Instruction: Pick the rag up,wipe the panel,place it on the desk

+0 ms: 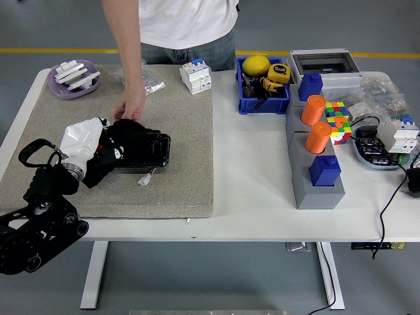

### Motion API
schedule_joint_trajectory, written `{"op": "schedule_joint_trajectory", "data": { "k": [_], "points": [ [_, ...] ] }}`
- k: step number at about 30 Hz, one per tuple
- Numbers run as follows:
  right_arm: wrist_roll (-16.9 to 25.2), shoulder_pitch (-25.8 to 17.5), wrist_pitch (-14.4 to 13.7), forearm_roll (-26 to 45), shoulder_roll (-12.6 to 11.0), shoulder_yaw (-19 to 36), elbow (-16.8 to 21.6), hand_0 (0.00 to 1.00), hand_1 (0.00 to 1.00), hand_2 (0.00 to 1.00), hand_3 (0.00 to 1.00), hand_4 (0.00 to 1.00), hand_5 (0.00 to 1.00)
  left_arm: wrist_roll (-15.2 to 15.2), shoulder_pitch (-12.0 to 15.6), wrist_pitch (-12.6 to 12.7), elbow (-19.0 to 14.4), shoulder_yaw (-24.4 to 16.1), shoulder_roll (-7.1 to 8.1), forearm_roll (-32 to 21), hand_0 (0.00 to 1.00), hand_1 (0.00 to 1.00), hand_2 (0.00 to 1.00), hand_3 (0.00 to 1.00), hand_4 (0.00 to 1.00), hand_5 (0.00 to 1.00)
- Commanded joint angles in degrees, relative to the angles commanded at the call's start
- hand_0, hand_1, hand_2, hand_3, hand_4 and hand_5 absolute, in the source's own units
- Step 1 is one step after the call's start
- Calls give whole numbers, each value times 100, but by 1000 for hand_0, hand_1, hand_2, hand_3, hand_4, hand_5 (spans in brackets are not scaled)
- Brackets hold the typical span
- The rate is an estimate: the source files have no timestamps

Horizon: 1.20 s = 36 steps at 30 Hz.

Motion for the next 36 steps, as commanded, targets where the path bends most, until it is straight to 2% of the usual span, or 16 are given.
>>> {"op": "schedule_joint_trajectory", "data": {
  "k": [19,30,36],
  "points": [
    [24,-9,11,57,0,-30,2,709,699,695,639,998,542,9,42,-56,224,-422,167,191,331,160,470,495,467,2],
    [46,-2,22,83,0,-64,8,709,699,695,639,998,541,-12,68,-41,279,-595,180,205,332,160,469,494,469,2],
    [56,7,22,94,-4,-86,11,709,698,695,639,998,540,-32,51,-34,311,-486,106,111,332,160,469,494,468,2]
  ]
}}
